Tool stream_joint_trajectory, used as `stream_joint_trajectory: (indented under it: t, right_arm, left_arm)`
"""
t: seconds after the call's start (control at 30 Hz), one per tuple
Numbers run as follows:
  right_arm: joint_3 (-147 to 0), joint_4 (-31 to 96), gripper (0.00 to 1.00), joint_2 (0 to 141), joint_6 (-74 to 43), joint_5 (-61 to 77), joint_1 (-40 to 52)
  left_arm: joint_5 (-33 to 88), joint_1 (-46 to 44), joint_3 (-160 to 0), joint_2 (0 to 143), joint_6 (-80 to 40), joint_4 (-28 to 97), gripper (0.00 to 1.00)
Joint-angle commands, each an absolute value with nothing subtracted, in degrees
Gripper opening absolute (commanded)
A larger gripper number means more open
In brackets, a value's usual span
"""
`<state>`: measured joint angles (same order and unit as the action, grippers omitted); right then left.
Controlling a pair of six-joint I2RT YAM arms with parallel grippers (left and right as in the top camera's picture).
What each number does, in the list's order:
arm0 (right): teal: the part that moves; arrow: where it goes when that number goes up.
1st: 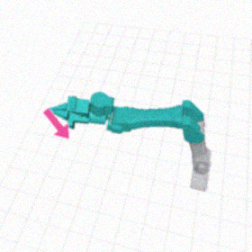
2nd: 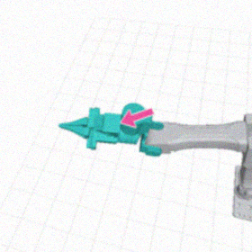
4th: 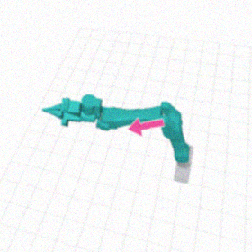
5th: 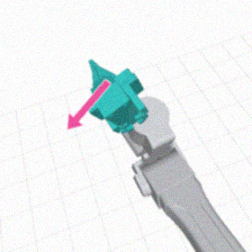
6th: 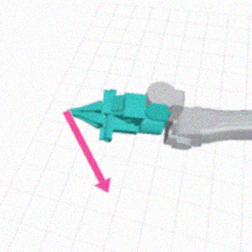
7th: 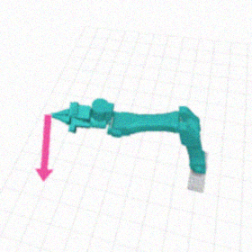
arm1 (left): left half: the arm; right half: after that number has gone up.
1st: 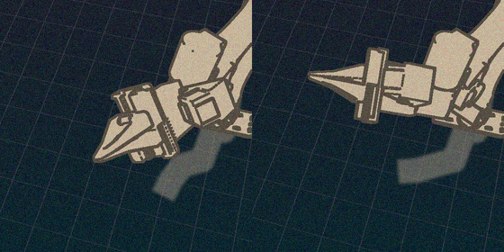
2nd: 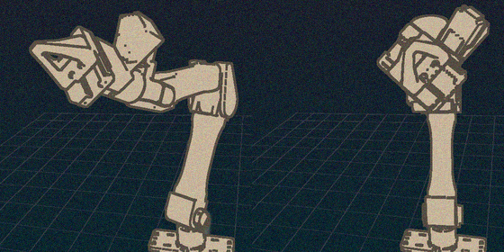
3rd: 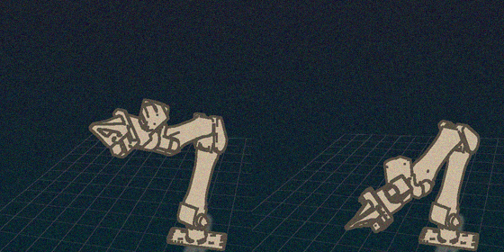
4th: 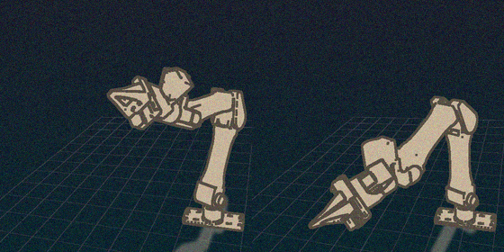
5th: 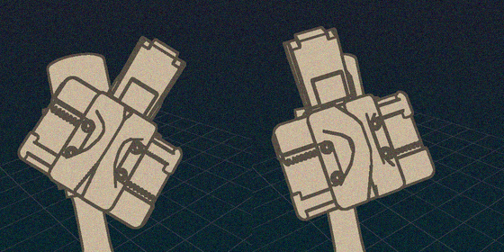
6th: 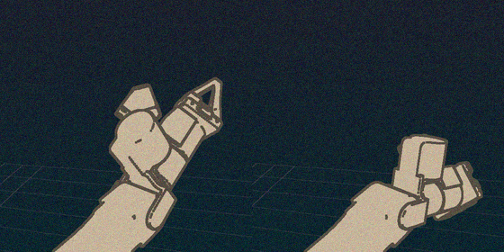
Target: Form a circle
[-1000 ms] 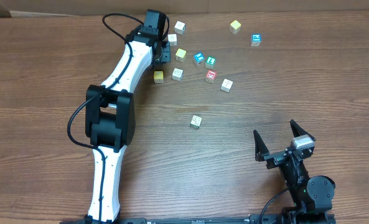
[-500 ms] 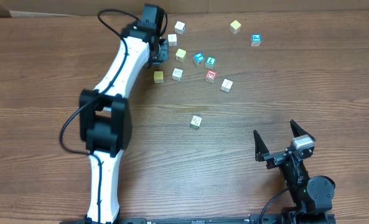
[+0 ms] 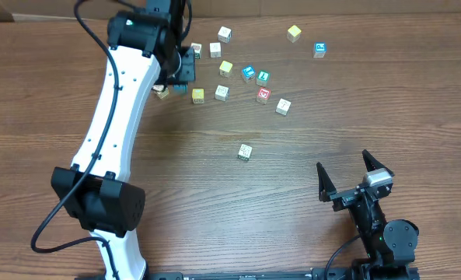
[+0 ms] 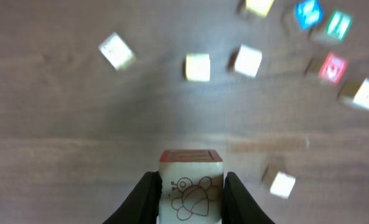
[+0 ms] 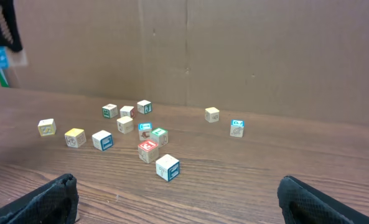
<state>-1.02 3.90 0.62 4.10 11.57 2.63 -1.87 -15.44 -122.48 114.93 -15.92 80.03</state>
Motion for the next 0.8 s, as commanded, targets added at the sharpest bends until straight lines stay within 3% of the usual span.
stream_joint_trajectory:
  t: [0.0, 0.37, 0.77]
  right_arm:
    - [-0.45, 3.57, 1.00, 0.16, 4.16, 11.46, 2.55]
    - [-0.45, 3.57, 1.00, 0.16, 4.16, 11.46, 2.55]
    - [-0.45, 3.57, 1.00, 0.16, 4.16, 11.46, 2.55]
  left_arm:
    - [1.72, -17.91, -118.48, 115.98, -16.10, 80.01, 0.13]
    - [1.74, -24.23, -102.32, 115.98, -20.43, 72.10, 0.16]
    - [1.76, -25.21, -89.43, 115.98, -38.83, 62.87, 0.14]
